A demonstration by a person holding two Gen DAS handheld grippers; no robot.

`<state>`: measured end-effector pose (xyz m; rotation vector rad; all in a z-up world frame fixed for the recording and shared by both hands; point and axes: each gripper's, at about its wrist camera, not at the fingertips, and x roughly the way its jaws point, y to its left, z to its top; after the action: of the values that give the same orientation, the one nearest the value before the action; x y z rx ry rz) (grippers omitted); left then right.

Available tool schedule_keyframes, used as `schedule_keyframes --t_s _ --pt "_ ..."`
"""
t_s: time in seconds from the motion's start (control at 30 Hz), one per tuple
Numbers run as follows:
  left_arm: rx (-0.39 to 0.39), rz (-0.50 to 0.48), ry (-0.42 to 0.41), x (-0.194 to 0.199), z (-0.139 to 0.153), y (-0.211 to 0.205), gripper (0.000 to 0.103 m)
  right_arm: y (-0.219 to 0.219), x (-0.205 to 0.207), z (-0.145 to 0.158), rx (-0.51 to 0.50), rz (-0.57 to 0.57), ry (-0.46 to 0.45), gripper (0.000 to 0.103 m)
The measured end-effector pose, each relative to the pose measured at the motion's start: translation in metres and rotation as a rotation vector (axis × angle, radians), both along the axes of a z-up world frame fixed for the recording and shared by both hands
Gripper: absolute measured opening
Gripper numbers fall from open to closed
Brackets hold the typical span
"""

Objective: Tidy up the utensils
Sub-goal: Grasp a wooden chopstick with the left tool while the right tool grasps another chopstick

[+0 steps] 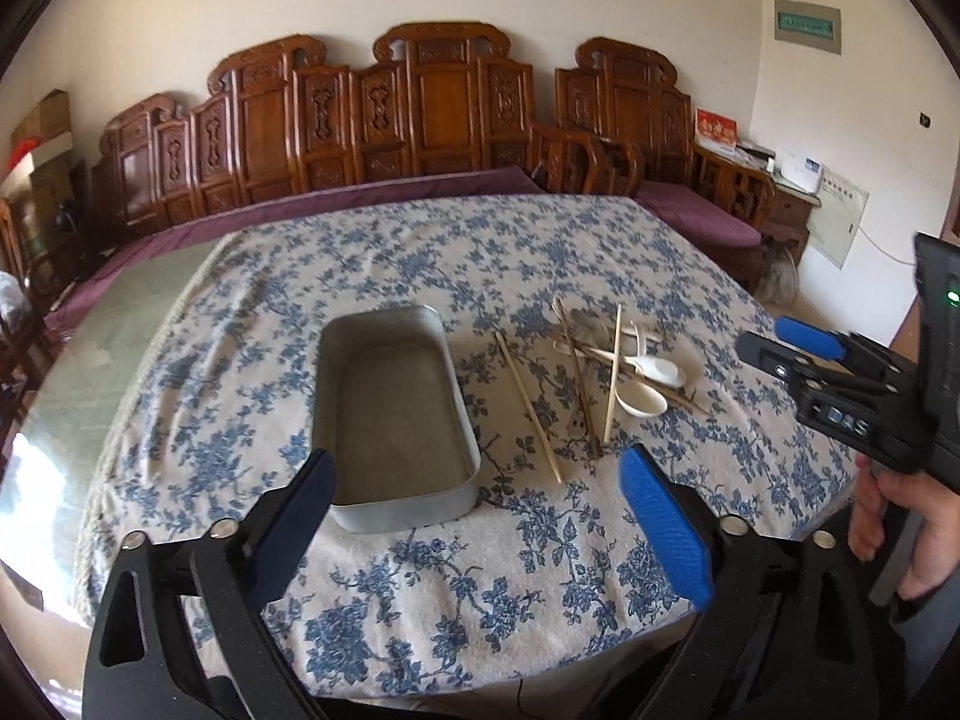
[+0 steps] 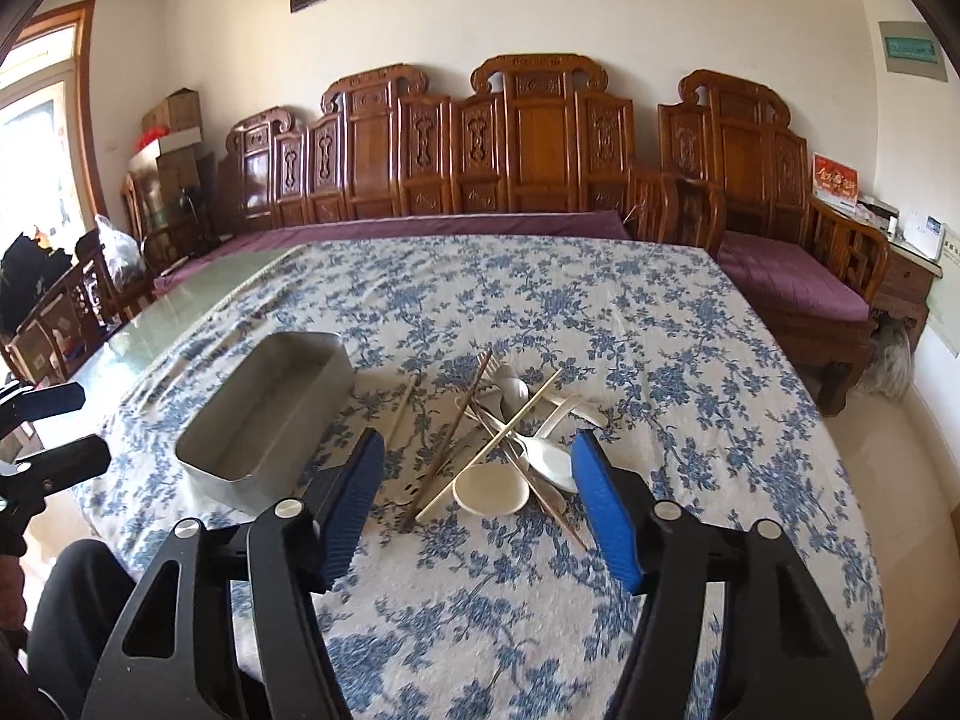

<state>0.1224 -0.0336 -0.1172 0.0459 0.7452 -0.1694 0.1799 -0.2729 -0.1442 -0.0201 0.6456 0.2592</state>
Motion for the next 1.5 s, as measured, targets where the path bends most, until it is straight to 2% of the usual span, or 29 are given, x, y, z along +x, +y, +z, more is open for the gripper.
schedule_keyframes --t_s 0.13,0.27,0.43,0.57,0.7,0.8,0.87,0.93,1.13,1.3,1.5 --pt "0.009 -0.026 0.021 0.014 -0.008 -0.007 0.077 -0.009 0.028 -0.017 -0.025 0.014 0.035 0.054" --pt "-0.015 -0.049 0.059 0.034 -0.016 -0.013 0.069 -0.025 0.054 -0.042 -0.026 -0.003 0.09 0.05" --pt "-0.04 -0.064 0.087 0.057 -0.023 -0.024 0.065 -0.04 0.063 -0.079 0.009 0.005 0.175 0.046" --pt "-0.045 -0.068 0.117 0.077 -0.034 -0.037 0.06 -0.039 0.067 -0.096 0.016 0.033 0.224 0.045" --pt "-0.031 -0.076 0.132 0.086 -0.044 -0.048 0.058 -0.036 0.071 -0.109 0.01 0.058 0.267 0.037" --pt "-0.02 -0.077 0.143 0.089 -0.05 -0.053 0.058 -0.033 0.071 -0.111 0.017 0.074 0.283 0.026" --pt "-0.012 -0.079 0.151 0.089 -0.055 -0.056 0.058 -0.03 0.071 -0.113 0.007 0.083 0.292 0.023" --pt "-0.01 -0.079 0.159 0.091 -0.059 -0.056 0.058 -0.028 0.07 -0.115 -0.004 0.094 0.302 0.011" --pt "0.024 -0.075 0.195 0.102 -0.076 -0.063 0.055 -0.031 0.061 -0.107 0.052 0.125 0.299 0.008" --pt "0.051 -0.083 0.225 0.107 -0.089 -0.071 0.045 -0.032 0.051 -0.087 0.107 0.15 0.24 0.006" --pt "0.056 -0.093 0.258 0.109 -0.103 -0.078 0.033 -0.048 0.048 -0.066 0.162 0.108 0.175 0.006"
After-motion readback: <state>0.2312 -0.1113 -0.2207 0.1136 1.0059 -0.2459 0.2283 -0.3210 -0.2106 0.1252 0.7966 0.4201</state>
